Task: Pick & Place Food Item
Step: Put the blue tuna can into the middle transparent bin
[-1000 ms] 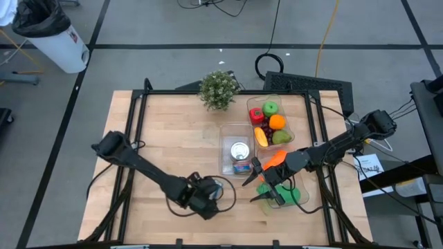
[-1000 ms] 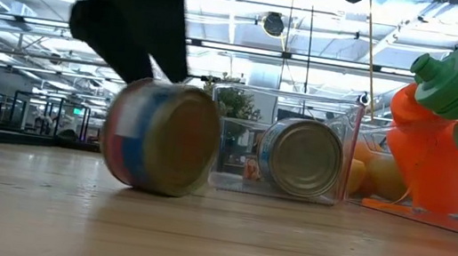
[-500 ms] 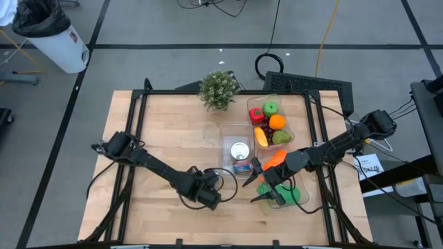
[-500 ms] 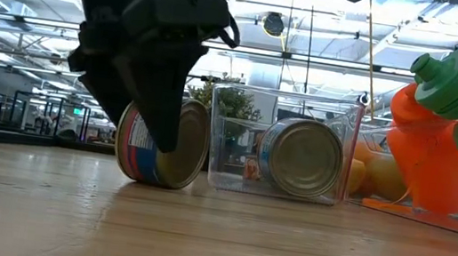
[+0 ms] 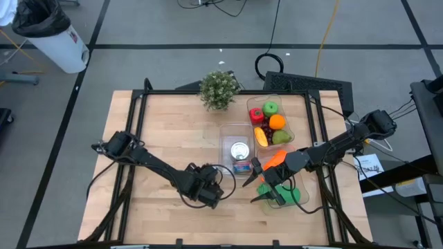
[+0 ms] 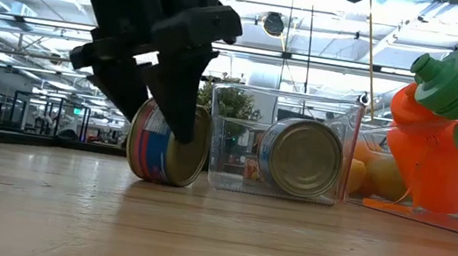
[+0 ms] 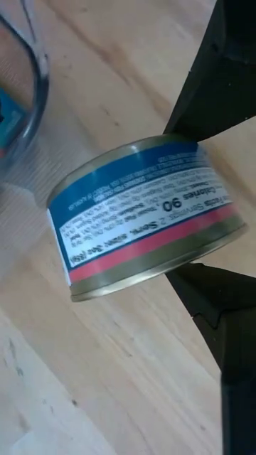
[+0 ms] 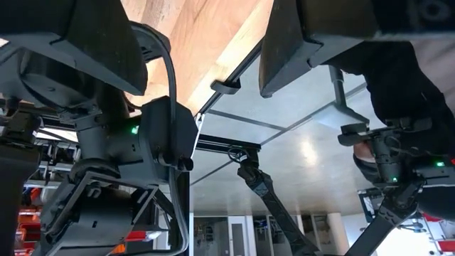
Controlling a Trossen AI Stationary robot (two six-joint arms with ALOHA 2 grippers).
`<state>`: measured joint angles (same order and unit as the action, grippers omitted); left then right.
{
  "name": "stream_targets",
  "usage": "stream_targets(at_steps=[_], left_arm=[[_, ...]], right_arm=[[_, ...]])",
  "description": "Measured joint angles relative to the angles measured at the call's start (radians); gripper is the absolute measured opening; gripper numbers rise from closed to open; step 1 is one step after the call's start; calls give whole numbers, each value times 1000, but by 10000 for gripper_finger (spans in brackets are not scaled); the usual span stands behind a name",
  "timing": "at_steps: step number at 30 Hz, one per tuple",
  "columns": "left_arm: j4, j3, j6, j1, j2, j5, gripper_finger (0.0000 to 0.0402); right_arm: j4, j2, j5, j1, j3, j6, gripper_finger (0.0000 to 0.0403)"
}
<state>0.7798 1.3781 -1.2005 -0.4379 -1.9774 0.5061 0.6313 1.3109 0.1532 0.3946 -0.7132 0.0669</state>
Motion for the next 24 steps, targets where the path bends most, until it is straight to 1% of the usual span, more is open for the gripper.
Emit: stream_targets(at_steps=[5, 7, 9, 13, 14, 17, 19, 22, 24], left_arm=[[2, 0, -13, 17, 0, -19, 284], [2, 0, -8, 23, 0, -39, 278], [11, 0, -5, 25, 0, -54, 258], [51, 0, -3, 25, 0, -55, 186], [62, 0, 3, 25, 1, -58, 175], [139, 0, 17, 25, 5, -59, 176], [226, 1, 15, 19, 22, -66, 176], [343, 0, 2, 10, 64, -69, 176], [391, 1, -16, 3, 104, -47, 176]], right_arm=[[0, 0, 0, 0, 0, 0, 254], [0, 0, 0, 0, 0, 0, 254], [0, 0, 0, 0, 0, 0, 254], [0, 0, 0, 0, 0, 0, 254], [0, 0, 0, 0, 0, 0, 254], [0, 0, 0, 0, 0, 0, 254], [0, 0, 0, 0, 0, 0, 254], [-1, 0, 0, 0, 0, 0, 254], [-1, 0, 0, 0, 0, 0, 254]])
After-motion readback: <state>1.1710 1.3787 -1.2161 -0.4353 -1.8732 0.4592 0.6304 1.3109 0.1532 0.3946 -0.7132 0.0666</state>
